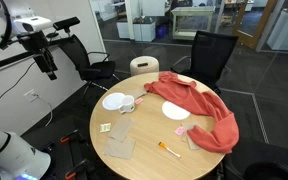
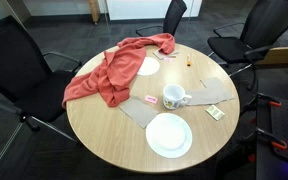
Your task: Put the marker inside the mug cup
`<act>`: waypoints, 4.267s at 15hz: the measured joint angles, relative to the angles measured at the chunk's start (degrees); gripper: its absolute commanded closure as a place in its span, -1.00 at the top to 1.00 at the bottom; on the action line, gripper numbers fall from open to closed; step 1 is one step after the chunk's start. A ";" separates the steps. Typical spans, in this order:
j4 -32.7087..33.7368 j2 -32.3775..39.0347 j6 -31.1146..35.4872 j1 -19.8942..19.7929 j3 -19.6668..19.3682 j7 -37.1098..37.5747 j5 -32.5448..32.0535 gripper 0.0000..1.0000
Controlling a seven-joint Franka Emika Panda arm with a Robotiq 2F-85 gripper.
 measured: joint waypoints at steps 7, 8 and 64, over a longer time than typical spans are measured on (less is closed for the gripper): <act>0.00 0.00 0.00 0.00 0.00 0.00 0.00 1.00; 0.00 0.00 0.00 0.00 0.00 0.00 0.00 1.00; 30.16 76.71 50.22 -17.97 -21.34 36.62 -5.24 1.00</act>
